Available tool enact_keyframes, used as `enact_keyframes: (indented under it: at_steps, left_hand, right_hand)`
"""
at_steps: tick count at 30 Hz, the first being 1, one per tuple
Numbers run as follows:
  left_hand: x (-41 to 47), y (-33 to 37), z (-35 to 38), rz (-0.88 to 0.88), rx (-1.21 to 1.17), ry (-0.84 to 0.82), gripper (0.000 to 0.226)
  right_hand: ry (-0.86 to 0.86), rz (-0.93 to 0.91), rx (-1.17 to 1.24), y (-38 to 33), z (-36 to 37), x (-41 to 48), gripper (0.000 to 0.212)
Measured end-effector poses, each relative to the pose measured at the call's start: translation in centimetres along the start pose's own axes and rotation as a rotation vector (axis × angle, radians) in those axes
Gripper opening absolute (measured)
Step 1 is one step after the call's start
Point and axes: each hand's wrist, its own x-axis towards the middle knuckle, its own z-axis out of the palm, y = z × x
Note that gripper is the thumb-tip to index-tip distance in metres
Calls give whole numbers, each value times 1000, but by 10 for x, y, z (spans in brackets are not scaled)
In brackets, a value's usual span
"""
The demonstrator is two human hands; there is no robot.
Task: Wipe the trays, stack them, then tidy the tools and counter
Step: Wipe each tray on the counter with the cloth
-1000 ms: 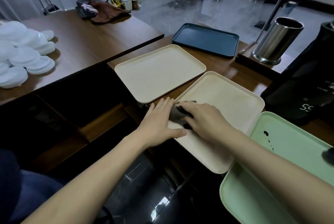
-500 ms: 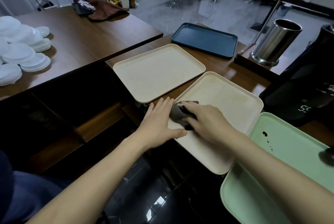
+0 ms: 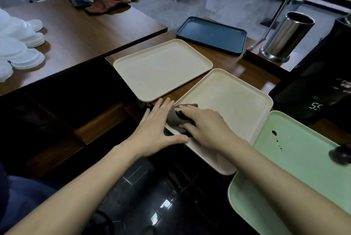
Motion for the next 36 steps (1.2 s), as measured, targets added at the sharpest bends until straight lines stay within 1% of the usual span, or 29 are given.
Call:
enact_keyframes:
  at_steps: [3,5,6,11,15,17,19,20,21,23,24,25,26,28,29,30,31,33,34,35,36]
  left_hand:
    - [-1,-1,-1,-4,15,-8,125]
    - [-1,-1,-1,-16,1,-3,125]
    - [-1,-2,0,-19,-15,3,125]
    - [-2,-2,0,-11,-112,35,127]
    - [-2,-2,0,-13,-101,40,126]
    - [-2,-2,-1,-15,-85,29,127]
    - [-3,-2,-2,-13,-67,20,128]
    - [-3,-2,-2,-11,-62,17,129]
    - [-4,-1,-2,-12,-59,16,129]
    - [-4,-1,-2,-15,-53,13,128]
    - [-3,-1,-2,-13,-46,10,128]
    - [-4,-2,-2,-10,-37,7,127]
    - [-3,-3,-2,-4,-28,5,128]
    - [-3,-3,-2,4,-13,2,127]
    - [-2,-3,-2,5,-4,0,127]
    - [-2,-3,-3,5,2,-3,126]
    - [-1,-2,-3,2,3,-8,127]
    - [0,-2,-4,-7,-2,-20,129]
    - [0,-1,-5,-10,-5,-28,131]
    - [0,-1,-5,-12,-9,-33,132]
    - [0,0,-5,-11,-15,-34,132]
  right_hand:
    - [0,60,7,15,-7,2,34]
    - [67,149,-26,22,-13,8,24]
    - [81,159,-32,20,-13,9,22]
    - [-36,-29,67,-2,-2,4,31]
    - [-82,-57,134,3,-9,0,45]
    - [-94,-39,130,7,-11,-13,46]
    - [-84,-8,111,21,-12,-32,47]
    - [-56,44,76,33,-15,-36,46]
    - [0,123,47,50,-18,-36,42]
    - [100,384,-22,80,-31,-22,25]
    - [122,465,-42,84,-38,-15,17]
    - [128,463,-43,81,-36,-12,14]
    - [105,415,-52,69,-33,-15,17]
    - [23,242,-53,32,-23,-39,28]
    - [-2,178,-13,21,-19,-54,29]
    - [-24,162,-1,23,-20,-64,28]
    - [-20,208,-11,32,-24,-67,26]
    - [62,460,-113,64,-35,-56,20]
    - [88,522,-142,70,-36,-51,18]
    - [93,510,-158,66,-32,-50,20]
    - [76,429,-161,52,-26,-52,27]
